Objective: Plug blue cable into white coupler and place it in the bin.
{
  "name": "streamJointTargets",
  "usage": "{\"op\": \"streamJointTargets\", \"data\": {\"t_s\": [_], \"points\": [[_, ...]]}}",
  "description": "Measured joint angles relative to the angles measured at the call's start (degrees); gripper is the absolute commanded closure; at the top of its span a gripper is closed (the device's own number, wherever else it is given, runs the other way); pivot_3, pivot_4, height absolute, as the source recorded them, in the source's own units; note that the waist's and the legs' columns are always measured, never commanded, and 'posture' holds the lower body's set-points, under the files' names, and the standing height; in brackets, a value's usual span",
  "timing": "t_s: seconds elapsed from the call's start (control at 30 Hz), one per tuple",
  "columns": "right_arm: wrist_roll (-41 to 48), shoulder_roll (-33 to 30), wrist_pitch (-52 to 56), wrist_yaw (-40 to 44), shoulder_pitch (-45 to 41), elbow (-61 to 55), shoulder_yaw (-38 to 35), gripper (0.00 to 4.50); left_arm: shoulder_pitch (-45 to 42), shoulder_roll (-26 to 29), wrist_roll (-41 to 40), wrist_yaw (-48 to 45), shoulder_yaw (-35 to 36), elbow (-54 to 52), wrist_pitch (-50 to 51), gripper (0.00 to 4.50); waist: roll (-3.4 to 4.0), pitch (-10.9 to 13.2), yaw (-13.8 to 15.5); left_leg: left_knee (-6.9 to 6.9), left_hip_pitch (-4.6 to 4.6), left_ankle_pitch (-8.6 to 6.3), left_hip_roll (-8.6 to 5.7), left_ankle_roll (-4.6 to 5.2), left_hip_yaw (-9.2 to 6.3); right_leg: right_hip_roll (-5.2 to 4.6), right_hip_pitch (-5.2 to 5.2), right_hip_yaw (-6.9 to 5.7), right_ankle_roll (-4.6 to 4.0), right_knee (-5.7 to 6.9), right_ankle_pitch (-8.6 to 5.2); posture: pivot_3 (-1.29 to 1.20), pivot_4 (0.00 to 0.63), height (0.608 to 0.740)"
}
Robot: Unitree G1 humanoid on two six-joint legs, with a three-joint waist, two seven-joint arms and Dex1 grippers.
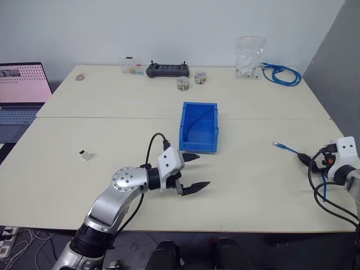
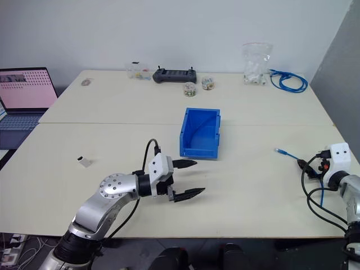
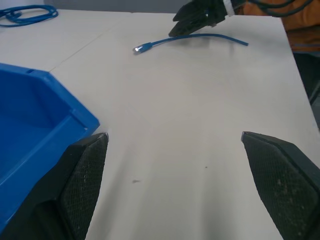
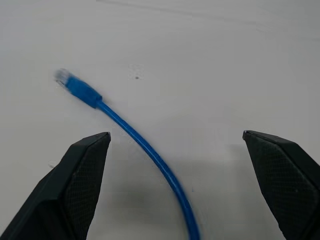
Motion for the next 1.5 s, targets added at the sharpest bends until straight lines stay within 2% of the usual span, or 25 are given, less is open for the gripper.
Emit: {"op": "streamJointTargets", "data": {"t_s": [0.13, 0.23, 0.43, 0.7, 0.73, 0.83, 1.0, 1.13, 1.2, 1.33, 1.5], "points": [[-1.62, -1.69, -2.38, 2.72, -2.98, 6.61, 1.58, 0.00, -0.39, -0.48, 0.69, 0.00, -0.08, 0.98, -0.40, 0.03, 0.00, 0.00, 0.00, 0.01, 0.01, 0.00, 0.00, 0.00, 0.00, 0.00, 0.02, 0.01, 0.00, -0.02, 0.01, 0.00, 0.150, 0.740], [-1.64, -2.55, -2.14, 5.45, -4.68, 9.65, 2.02, 0.47, -0.49, -0.80, 0.95, -0.02, -0.10, 1.40, -0.62, 0.00, 0.00, 0.00, 0.08, 0.04, 0.01, 0.00, 0.00, 0.00, -0.01, 0.00, 0.04, 0.02, 0.02, -0.02, 0.03, 0.00, 0.150, 0.740], [-1.92, -4.69, -0.58, 11.07, -5.87, 11.63, 4.04, 2.13, -1.32, -1.20, 0.81, -0.55, -0.09, 1.45, -0.78, 0.00, -0.04, -0.02, 0.13, 0.03, 0.02, 0.00, 0.01, 0.00, -0.03, 0.00, 0.07, 0.00, 0.02, -0.04, 0.02, 0.00, 0.150, 0.740], [-3.85, -5.66, -5.41, 16.27, -3.17, 8.59, 6.92, 4.07, -1.34, -0.56, 0.59, -3.01, -0.12, 1.38, -0.13, 0.00, -0.08, -0.05, 0.11, 0.03, 0.07, 0.00, 0.04, -0.01, -0.07, 0.01, 0.11, 0.00, 0.07, -0.03, 0.00, 0.00, 0.150, 0.740], [-3.85, -5.65, -5.74, 16.63, -2.88, 8.18, 7.04, 4.42, -1.35, -0.53, 0.59, -3.43, -0.12, 1.38, -0.13, 0.00, -0.08, -0.05, 0.11, 0.03, 0.08, 0.00, 0.04, -0.01, -0.09, 0.01, 0.11, 0.01, 0.07, -0.03, 0.00, 0.00, 0.150, 0.740], [-3.85, -5.71, -7.31, 17.88, -1.65, 6.07, 7.29, 4.47, -1.34, 0.35, 0.61, -4.14, -0.12, 1.38, -0.23, 0.00, -0.08, -0.05, 0.02, 0.02, 0.09, 0.00, 0.07, -0.01, -0.12, 0.01, 0.10, 0.01, 0.08, -0.02, -0.01, 0.00, 0.150, 0.740], [-4.31, -7.61, -9.36, 22.90, 4.15, -5.41, 9.68, 4.47, 2.75, 4.88, 0.87, -5.90, 1.46, 1.11, -2.42, 0.00, 0.04, 0.00, -0.60, -0.02, 0.10, 0.00, 0.09, -0.01, -0.13, 0.00, 0.03, 0.07, 0.11, 0.00, -0.03, 0.00, 0.150, 0.740], [-1.35, -9.26, -4.94, 26.50, 7.87, -18.75, 9.94, 4.47, 9.74, 9.85, 1.28, -7.38, 3.82, 0.78, -5.06, 0.00, 0.08, 0.03, -0.93, 0.00, 0.08, 0.00, 0.12, -0.01, -0.15, -0.01, 0.00, 0.08, 0.24, 0.01, -0.10, 0.00, 0.150, 0.740], [1.69, -8.89, -0.72, 27.36, 9.53, -29.86, 10.91, 4.47, 13.91, 11.87, 1.39, -7.32, 6.79, 0.91, -6.82, 0.00, 0.10, 0.05, -0.86, -0.01, 0.08, -0.01, 0.17, -0.01, -0.25, 0.01, 0.01, -0.02, 0.24, -0.01, -0.11, 0.00, 0.150, 0.740], [3.15, -4.64, 3.58, 26.75, 9.67, -40.36, 17.81, 4.47, 17.16, 12.93, 1.31, -6.75, 11.61, 1.02, -8.62, 0.00, 0.08, 0.05, -0.34, 0.00, 0.00, -0.01, 0.11, 0.00, -0.30, -0.04, -0.01, -0.05, 0.24, -0.06, -0.11, 0.00, 0.150, 0.740], [-0.82, 4.71, 6.30, 23.37, 1.68, -41.09, 29.46, 4.47, 21.23, 14.48, 1.07, -6.06, 16.63, 1.10, -9.17, 0.00, 0.00, 0.21, -0.41, -0.02, -0.03, -0.02, 0.14, -0.01, -0.28, -0.03, -0.12, -0.03, 0.22, -0.07, -0.10, 0.00, 0.150, 0.740]]}}
